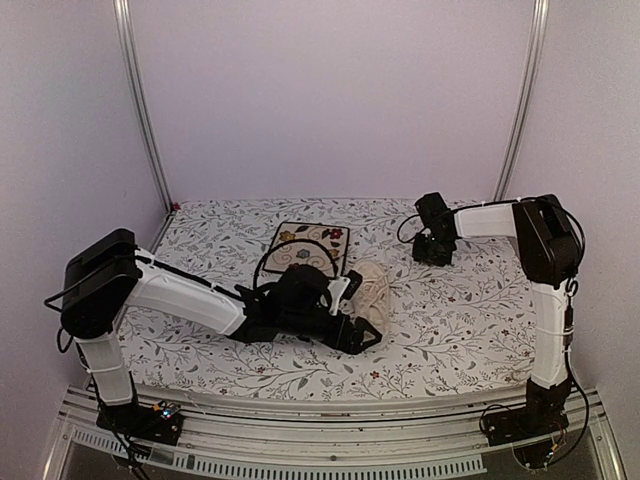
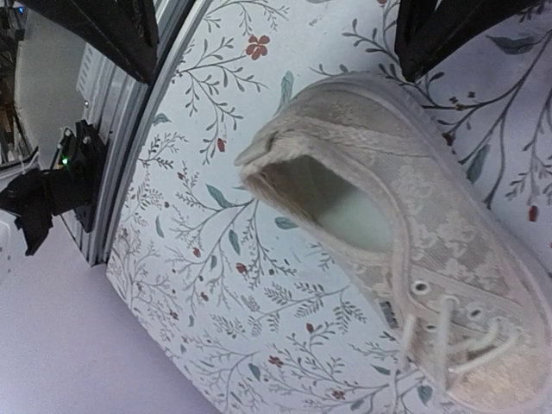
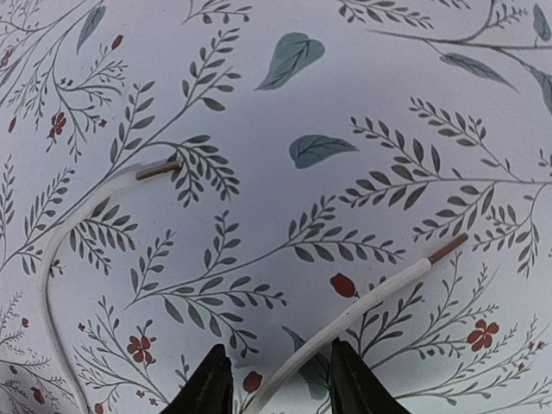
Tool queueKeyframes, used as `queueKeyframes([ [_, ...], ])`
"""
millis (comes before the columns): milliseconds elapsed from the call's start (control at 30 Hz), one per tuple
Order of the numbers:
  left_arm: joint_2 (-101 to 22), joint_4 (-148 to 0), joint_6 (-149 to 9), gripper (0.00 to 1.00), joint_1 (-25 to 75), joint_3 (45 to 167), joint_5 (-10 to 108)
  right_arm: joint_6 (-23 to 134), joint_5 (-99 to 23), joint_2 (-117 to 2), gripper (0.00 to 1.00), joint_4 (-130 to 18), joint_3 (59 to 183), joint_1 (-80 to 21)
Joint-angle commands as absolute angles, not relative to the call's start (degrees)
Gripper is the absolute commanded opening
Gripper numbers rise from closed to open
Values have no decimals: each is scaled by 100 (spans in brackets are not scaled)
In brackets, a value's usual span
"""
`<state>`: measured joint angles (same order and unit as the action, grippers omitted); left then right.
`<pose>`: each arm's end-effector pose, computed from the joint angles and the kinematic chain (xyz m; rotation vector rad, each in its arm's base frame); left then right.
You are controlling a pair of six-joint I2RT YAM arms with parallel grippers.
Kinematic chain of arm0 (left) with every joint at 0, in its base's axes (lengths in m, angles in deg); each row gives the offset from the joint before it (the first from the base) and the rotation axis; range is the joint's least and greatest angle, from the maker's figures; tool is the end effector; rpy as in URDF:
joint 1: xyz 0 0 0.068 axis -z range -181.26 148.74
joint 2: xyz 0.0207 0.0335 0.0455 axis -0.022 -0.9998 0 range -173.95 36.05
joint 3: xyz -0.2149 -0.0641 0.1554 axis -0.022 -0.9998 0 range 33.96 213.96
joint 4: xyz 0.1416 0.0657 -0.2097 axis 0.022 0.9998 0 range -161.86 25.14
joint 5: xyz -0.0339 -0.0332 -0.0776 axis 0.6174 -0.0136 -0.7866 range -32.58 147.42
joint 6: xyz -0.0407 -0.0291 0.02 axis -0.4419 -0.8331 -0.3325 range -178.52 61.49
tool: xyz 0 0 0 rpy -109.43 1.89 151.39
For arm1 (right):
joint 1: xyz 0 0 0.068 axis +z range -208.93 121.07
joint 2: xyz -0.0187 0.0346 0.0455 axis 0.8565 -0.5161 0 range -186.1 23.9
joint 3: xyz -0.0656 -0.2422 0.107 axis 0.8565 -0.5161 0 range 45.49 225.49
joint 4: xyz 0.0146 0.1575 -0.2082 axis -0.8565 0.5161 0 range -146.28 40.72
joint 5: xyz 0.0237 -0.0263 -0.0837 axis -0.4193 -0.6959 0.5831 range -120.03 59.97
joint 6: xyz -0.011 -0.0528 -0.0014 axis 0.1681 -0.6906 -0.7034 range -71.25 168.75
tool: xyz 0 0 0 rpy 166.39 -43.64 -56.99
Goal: Tie the shoes
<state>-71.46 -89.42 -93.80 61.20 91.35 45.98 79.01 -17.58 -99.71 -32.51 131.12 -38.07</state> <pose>0.1761 -0.3529 0.1572 0.6855 2.2802 -1.1381 0.4210 0.1522 0.1340 0.2848 2.5910 0.0267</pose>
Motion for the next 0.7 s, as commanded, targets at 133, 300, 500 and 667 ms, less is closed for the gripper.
queueKeyframes([
  [133,-7023,-7275,-8717,96,5785,10351,6247,7890,-1575,-10412,3,-3117,13327,-3942],
  [300,-8152,-6413,-8662,97,5539,11612,6293,7816,-1478,-9860,2,-3181,12915,-3968],
  [500,-8604,-5666,-8897,97,5579,12276,6097,7682,-1503,-8824,2,-3337,12008,-3963],
  [667,-8533,-5397,-9272,97,5655,12055,6104,7677,-1703,-8323,2,-3453,11459,-3963],
])
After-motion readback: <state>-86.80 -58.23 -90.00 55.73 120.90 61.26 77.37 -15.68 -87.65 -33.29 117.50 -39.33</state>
